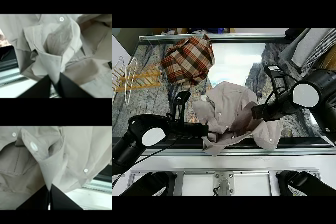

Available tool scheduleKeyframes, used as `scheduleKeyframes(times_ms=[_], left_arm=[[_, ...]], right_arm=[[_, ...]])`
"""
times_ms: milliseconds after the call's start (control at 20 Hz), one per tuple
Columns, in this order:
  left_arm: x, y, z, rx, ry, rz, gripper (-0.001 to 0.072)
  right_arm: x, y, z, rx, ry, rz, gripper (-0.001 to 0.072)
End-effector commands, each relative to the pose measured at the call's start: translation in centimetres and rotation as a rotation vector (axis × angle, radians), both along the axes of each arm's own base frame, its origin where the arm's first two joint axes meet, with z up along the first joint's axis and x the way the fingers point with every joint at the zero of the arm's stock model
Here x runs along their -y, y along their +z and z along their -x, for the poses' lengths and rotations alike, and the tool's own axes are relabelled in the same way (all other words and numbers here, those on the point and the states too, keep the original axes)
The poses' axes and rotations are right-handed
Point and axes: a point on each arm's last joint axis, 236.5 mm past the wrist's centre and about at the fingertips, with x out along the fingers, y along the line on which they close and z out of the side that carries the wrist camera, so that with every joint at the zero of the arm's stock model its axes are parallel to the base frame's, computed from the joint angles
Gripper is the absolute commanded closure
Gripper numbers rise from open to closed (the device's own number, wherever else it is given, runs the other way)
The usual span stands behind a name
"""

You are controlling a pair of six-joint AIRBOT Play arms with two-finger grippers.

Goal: Fold the clothes and pants, and hang the long-sleeved shirts on hangers.

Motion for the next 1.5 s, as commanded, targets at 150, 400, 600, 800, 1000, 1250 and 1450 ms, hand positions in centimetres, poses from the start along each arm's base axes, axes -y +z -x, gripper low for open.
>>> scheduleKeyframes(times_ms=[150,400,600,800,1000,1250,1450], left_arm=[[-1.1,1.9,-1.9,0.087,0.065,0.058,-0.0013],[-7.2,4.2,-7.6,0.157,0.105,-0.056,-0.0013],[-14.7,5.3,-14.2,0.203,0.214,-0.145,-0.0013],[-27.4,3.5,-18.0,0.153,0.426,-0.364,-0.0013],[-39.1,1.3,-20.3,0.144,0.588,-0.56,-0.0013],[-47.1,-3.5,-24.1,0.183,0.705,-0.578,-0.0013],[-50.7,-6.1,-27.3,0.179,0.688,-0.605,-0.0013]], right_arm=[[-0.2,-0.2,0.1,-0.004,0.0,-0.003,0.0697],[-0.3,-0.2,0.1,-0.006,0.001,-0.006,0.0697],[-0.3,-0.2,0.1,-0.006,0.001,-0.006,0.0697],[-0.3,-0.2,0.1,-0.006,0.001,-0.006,0.0698],[-0.3,-0.2,0.1,-0.006,0.001,-0.006,0.0697],[-0.3,-0.2,0.1,-0.006,0.001,-0.006,0.0697],[-0.3,-0.2,0.1,-0.006,0.001,-0.006,0.0697]])
